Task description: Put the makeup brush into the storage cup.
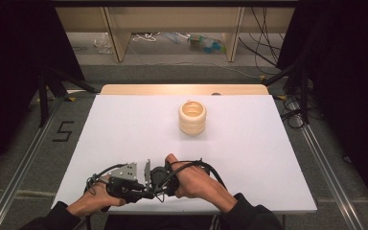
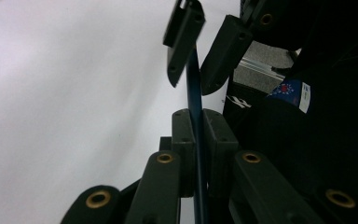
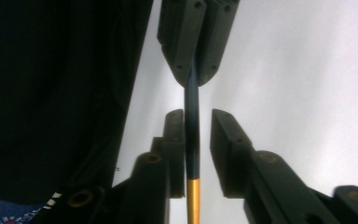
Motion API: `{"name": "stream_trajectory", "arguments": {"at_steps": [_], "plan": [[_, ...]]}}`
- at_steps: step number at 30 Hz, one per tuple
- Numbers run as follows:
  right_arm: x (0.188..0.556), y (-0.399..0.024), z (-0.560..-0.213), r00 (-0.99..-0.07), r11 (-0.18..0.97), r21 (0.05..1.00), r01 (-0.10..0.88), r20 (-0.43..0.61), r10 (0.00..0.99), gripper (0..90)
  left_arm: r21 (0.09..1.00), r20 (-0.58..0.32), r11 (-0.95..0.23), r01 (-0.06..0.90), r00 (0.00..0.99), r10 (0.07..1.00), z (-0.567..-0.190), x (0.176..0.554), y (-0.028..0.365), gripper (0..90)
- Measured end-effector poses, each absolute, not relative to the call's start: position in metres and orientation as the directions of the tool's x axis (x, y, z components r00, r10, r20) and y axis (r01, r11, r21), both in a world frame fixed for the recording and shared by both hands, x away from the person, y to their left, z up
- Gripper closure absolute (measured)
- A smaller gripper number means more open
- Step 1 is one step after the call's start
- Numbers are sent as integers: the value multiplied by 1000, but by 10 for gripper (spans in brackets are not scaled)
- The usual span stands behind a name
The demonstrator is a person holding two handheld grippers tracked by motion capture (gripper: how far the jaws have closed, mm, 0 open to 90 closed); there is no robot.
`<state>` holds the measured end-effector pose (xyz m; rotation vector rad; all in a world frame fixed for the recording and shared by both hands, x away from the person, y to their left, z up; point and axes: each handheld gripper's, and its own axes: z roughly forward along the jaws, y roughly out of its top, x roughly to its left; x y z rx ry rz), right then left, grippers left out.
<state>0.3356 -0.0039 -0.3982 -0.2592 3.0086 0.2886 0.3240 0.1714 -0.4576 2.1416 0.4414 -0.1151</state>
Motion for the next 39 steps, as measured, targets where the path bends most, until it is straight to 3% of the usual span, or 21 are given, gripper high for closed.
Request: {"name": "stream_trajectory", "arguments": {"at_steps": [8, 13, 17, 22, 27, 39], "plan": [[340, -12, -385, -980, 956, 246, -161, -155, -125, 484, 785, -226, -505, 357, 926, 304, -456, 325, 175, 837], [343, -22, -370, -981, 939, 328, -104, -190, -43, 355, 795, -211, -490, 358, 920, 329, -455, 328, 178, 837], [347, -34, -361, -977, 894, 448, -7, -192, 88, 274, 797, -215, -473, 375, 908, 358, -454, 331, 181, 837], [354, -51, -358, -953, 823, 566, 49, -221, 209, 234, 820, -218, -416, 394, 886, 410, -452, 332, 184, 836], [355, -67, -355, -920, 771, 627, 114, -227, 320, 227, 839, -225, -362, 407, 864, 451, -450, 335, 188, 837], [359, -95, -361, -868, 591, 763, 262, -81, 490, 202, 894, -215, -234, 381, 825, 522, -441, 335, 195, 836]]}}
